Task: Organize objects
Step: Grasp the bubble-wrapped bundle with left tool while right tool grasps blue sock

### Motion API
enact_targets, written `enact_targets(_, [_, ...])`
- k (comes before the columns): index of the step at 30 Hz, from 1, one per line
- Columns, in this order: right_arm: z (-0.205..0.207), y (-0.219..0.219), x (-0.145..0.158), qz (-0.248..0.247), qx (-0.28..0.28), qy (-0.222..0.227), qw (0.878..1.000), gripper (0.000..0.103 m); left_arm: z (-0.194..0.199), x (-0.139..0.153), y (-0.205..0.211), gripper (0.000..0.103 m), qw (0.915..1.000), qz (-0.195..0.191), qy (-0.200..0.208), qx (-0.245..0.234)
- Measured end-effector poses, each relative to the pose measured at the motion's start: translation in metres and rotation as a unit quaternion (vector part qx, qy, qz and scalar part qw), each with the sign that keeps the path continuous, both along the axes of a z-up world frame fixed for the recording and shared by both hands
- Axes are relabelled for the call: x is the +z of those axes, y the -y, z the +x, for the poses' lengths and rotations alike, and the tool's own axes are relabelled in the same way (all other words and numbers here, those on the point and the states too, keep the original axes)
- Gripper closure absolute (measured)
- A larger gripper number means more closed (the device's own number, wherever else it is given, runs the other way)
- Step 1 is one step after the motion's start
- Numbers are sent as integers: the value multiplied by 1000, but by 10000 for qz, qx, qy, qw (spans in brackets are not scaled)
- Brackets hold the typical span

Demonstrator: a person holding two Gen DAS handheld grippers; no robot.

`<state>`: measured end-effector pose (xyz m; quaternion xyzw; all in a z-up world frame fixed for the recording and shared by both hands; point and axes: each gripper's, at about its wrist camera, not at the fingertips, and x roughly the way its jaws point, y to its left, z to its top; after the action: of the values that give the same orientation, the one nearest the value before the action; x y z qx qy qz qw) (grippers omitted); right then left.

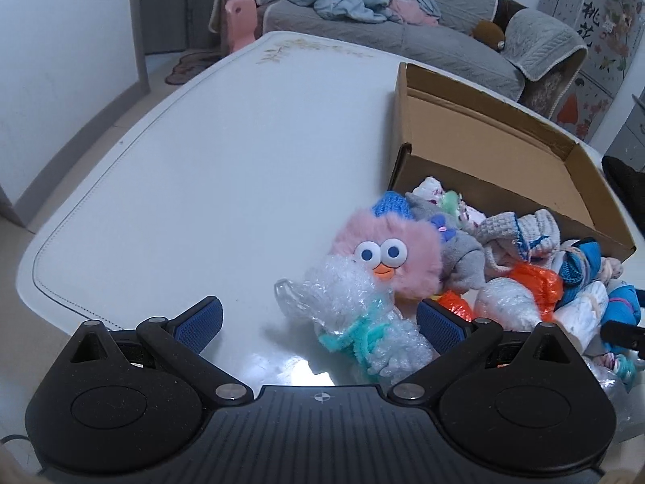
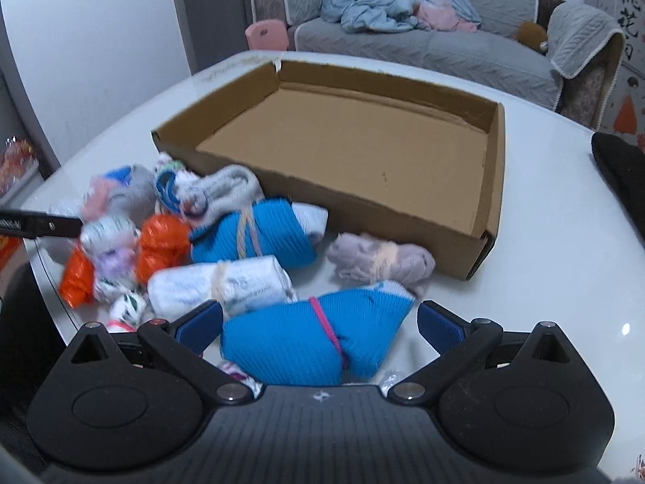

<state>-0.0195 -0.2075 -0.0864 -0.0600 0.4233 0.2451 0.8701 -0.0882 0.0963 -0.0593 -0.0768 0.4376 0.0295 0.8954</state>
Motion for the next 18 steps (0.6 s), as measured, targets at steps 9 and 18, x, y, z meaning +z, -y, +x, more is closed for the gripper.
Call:
enact_targets(9, [1, 10, -5, 296, 36, -121, 9995, 4, 7, -8, -1, 1, 9999, -153, -66, -36])
enact_targets(18, [3, 15, -5, 506, 113, -95, 9986, 14, 0, -12, -3, 13, 9998, -124, 72, -113])
